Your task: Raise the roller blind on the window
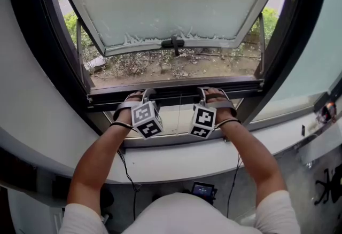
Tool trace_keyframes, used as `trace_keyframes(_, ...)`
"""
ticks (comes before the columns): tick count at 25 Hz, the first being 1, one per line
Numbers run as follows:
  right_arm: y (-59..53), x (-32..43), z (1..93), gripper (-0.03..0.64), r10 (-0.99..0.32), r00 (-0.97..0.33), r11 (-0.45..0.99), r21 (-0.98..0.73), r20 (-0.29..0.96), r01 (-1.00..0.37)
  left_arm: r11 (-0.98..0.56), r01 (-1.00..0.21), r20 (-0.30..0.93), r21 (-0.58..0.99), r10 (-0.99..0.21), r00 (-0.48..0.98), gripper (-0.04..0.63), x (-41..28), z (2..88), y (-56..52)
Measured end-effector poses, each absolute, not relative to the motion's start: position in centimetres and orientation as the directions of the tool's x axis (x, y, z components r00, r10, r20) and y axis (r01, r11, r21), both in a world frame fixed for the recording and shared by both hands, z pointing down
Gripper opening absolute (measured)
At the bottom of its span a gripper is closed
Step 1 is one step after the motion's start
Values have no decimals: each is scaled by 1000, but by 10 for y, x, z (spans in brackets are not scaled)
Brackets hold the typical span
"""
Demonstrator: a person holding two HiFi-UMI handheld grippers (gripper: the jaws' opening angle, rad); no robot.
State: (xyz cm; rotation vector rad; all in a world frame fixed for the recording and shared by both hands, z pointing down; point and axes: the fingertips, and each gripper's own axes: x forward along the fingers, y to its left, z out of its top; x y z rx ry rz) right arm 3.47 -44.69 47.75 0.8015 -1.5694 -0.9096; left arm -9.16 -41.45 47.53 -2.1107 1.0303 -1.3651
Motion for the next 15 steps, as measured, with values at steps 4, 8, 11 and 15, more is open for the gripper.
trace_keyframes(4, -447, 34, 466, 137, -881, -184, 451, 891, 436, -52, -627, -365, 572, -688, -778, 259, 114, -92, 464, -414)
trace_keyframes(8, -448, 33, 449, 135, -898, -199, 414, 907, 392, -83, -613, -380, 548, -693, -790, 274, 114, -92, 449, -415)
trace_keyframes(11, -448, 33, 438, 137, -905, -207, 399, 912, 372, -101, -605, -397, 533, -690, -796, 288, 114, -91, 436, -415)
trace_keyframes(15, -446, 33, 433, 137, -901, -216, 407, 906, 377, -115, -616, -405, 537, -675, -787, 303, 114, -91, 429, -413)
